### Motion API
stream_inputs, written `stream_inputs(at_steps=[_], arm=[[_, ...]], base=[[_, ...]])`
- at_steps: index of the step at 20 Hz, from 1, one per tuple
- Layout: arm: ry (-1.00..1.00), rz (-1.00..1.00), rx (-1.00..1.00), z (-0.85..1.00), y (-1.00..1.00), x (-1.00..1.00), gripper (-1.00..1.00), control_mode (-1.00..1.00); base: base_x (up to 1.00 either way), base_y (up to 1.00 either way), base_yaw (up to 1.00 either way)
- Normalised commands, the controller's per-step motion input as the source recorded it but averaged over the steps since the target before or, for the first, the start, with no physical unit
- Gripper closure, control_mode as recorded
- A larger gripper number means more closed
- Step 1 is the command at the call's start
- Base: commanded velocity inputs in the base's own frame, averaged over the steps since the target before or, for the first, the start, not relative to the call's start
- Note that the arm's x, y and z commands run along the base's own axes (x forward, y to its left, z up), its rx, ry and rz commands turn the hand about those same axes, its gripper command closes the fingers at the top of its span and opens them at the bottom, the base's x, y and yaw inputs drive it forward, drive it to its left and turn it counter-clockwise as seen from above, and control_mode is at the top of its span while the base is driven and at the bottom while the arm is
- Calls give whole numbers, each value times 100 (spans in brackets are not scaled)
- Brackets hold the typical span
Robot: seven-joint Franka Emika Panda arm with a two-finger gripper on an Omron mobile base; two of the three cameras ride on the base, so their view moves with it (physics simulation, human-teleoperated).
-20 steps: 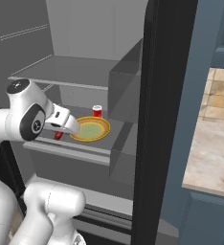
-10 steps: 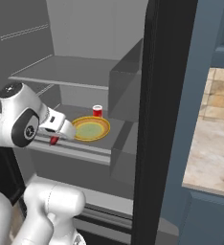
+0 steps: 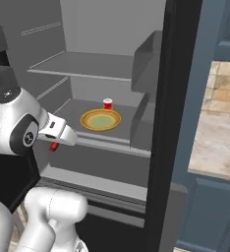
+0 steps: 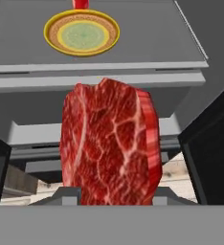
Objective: Retrieve the steak from the fridge and place it on the saucepan with marinade on the stove.
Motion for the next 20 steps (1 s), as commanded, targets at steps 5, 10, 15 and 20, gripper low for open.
stream_inputs(at_steps=[5,10,15,20], arm=[[0,0,0,0,0,0,100,100],[0,0,0,0,0,0,100,100],[0,0,0,0,0,0,100,100],[0,0,0,0,0,0,100,100]], base=[[-58,48,-5],[-40,67,-11],[-19,48,-17],[-46,4,-23]])
